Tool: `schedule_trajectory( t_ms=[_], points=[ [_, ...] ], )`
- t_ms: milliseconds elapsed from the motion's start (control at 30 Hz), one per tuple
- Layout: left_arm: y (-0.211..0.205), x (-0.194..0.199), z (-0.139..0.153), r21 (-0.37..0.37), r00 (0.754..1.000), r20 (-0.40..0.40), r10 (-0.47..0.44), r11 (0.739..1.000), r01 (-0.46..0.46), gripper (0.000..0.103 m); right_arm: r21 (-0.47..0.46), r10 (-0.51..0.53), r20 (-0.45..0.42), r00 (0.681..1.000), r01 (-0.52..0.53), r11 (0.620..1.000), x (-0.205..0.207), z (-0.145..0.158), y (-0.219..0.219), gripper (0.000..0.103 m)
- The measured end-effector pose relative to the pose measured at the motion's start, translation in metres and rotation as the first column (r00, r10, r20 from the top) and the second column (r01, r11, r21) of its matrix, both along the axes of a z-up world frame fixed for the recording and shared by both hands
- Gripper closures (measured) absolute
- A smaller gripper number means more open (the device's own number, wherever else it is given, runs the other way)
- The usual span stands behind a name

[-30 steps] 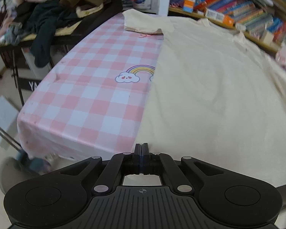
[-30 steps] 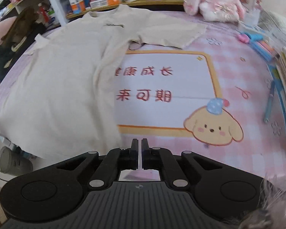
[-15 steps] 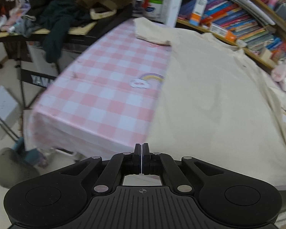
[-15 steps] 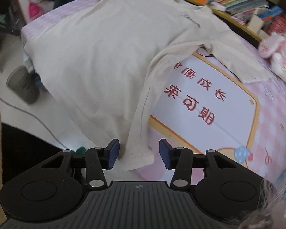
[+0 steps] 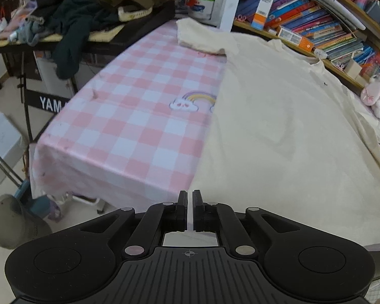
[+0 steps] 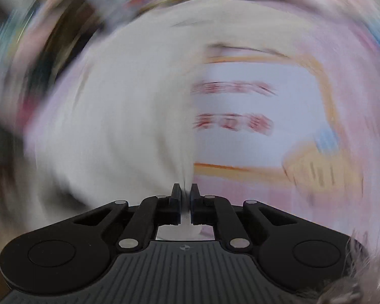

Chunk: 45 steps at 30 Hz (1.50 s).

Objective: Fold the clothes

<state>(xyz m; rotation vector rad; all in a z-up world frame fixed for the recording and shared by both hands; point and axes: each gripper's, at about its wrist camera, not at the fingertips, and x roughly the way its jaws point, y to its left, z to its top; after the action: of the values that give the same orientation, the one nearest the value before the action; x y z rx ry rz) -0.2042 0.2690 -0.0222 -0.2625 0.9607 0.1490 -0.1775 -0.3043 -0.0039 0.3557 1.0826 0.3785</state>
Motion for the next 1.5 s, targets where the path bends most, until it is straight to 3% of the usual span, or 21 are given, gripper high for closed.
schedule_trajectory(
  t_ms=[67, 233, 300, 500, 600, 700, 833, 1067, 1233, 1333, 1400, 1433, 1500],
  points=[
    [0.001, 0.001, -0.003, -0.002, 1.000, -0.010, -0.005, 1.000, 0.005, 0.086, 0.052, -0.128, -0.065, 0.990, 0.131, 0.990, -0.010, -0.013, -0.005, 0.097],
    [0.002, 0.006, -0.006, -0.005, 1.000, -0.005, -0.004, 1.000, 0.004, 0.068, 0.058, -0.285, -0.120, 0.951, 0.293, 0.954, -0.024, -0.038, 0.002, 0.097],
    [0.004, 0.008, -0.007, -0.016, 1.000, 0.002, 0.006, 1.000, -0.006, 0.063, 0.083, -0.315, -0.120, 0.941, 0.326, 0.942, -0.030, -0.040, 0.000, 0.097],
    [0.007, 0.015, -0.025, -0.095, 0.998, -0.011, 0.062, 0.993, -0.063, 0.062, 0.112, -0.361, -0.123, 0.925, 0.374, 0.921, -0.038, -0.039, -0.002, 0.096],
    [0.008, 0.008, -0.020, -0.121, 0.996, 0.012, 0.086, 0.989, -0.084, 0.072, 0.097, -0.363, -0.118, 0.924, 0.374, 0.922, -0.036, -0.037, 0.001, 0.096],
    [0.009, 0.000, -0.013, -0.149, 0.993, 0.038, 0.114, 0.983, -0.107, 0.095, 0.088, -0.370, -0.113, 0.922, 0.380, 0.921, -0.040, -0.036, -0.001, 0.096],
    [0.011, -0.012, -0.003, -0.181, 0.987, 0.065, 0.144, 0.975, -0.131, 0.095, 0.076, -0.385, -0.111, 0.916, 0.394, 0.916, -0.044, -0.035, -0.004, 0.096],
    [0.001, 0.006, -0.019, -0.081, 0.997, -0.037, 0.066, 0.994, -0.069, 0.093, 0.068, -0.351, -0.128, 0.928, 0.361, 0.930, -0.048, -0.038, 0.001, 0.096],
    [-0.004, 0.007, -0.025, -0.059, 0.996, -0.055, 0.063, 0.996, -0.067, 0.092, 0.054, -0.340, -0.129, 0.931, 0.349, 0.936, -0.052, -0.041, 0.006, 0.096],
    [-0.007, 0.008, -0.020, -0.006, 0.996, -0.067, 0.053, 0.999, -0.053, 0.087, 0.035, -0.335, -0.117, 0.935, 0.341, 0.939, -0.054, -0.043, 0.010, 0.096],
    [-0.014, 0.009, -0.013, 0.055, 0.997, -0.066, 0.041, 0.998, -0.038, 0.082, 0.013, -0.326, -0.097, 0.940, 0.329, 0.944, -0.056, -0.041, 0.012, 0.087],
    [-0.018, 0.008, -0.009, 0.082, 0.998, -0.056, 0.033, 0.996, -0.028, 0.076, 0.001, -0.321, -0.086, 0.943, 0.322, 0.947, -0.057, -0.038, 0.012, 0.085],
    [-0.028, 0.005, 0.004, 0.129, 1.000, -0.015, 0.010, 0.992, -0.008, 0.062, -0.023, -0.314, -0.061, 0.947, 0.313, 0.949, -0.060, -0.033, 0.011, 0.069]
  ],
)
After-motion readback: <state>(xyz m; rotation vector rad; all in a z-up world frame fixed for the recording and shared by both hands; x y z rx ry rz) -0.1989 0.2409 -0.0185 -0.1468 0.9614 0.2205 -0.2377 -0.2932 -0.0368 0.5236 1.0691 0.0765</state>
